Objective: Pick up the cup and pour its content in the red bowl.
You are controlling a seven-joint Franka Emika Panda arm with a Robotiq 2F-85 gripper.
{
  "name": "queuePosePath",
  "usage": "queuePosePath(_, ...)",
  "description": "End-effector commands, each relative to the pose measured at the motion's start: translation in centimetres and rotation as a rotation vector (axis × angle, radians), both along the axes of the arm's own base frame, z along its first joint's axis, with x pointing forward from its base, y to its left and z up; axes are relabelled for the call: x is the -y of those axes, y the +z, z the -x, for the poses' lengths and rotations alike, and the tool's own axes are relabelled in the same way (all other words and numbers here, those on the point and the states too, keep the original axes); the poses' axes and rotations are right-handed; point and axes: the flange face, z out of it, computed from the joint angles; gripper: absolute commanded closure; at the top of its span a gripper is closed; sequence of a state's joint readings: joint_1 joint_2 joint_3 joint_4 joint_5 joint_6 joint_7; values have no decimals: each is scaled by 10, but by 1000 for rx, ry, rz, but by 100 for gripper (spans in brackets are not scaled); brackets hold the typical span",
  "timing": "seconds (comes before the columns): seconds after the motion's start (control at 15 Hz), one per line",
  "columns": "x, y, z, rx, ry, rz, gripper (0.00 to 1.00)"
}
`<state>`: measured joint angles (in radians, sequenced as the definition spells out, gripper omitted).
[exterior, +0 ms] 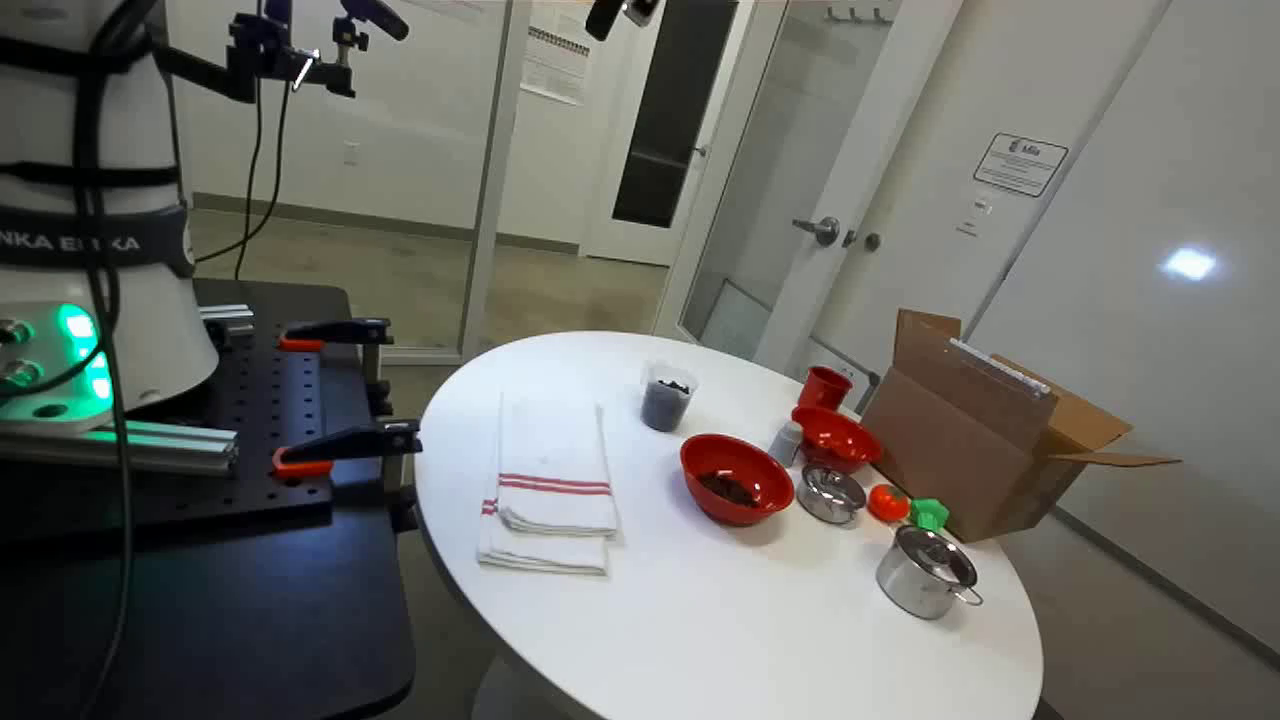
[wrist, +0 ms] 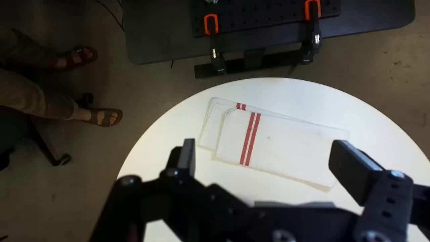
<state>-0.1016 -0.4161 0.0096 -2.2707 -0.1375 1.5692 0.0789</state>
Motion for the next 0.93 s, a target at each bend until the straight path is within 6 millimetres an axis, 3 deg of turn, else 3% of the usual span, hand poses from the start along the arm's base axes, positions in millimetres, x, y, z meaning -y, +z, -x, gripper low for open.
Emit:
queuePosePath(0.0,0,0,0,0,0,0,0)
queuePosePath(0.6,0,0,0,0,0,0,0)
queuePosePath(0.87,-5,-2,-20,64,-148,18,0)
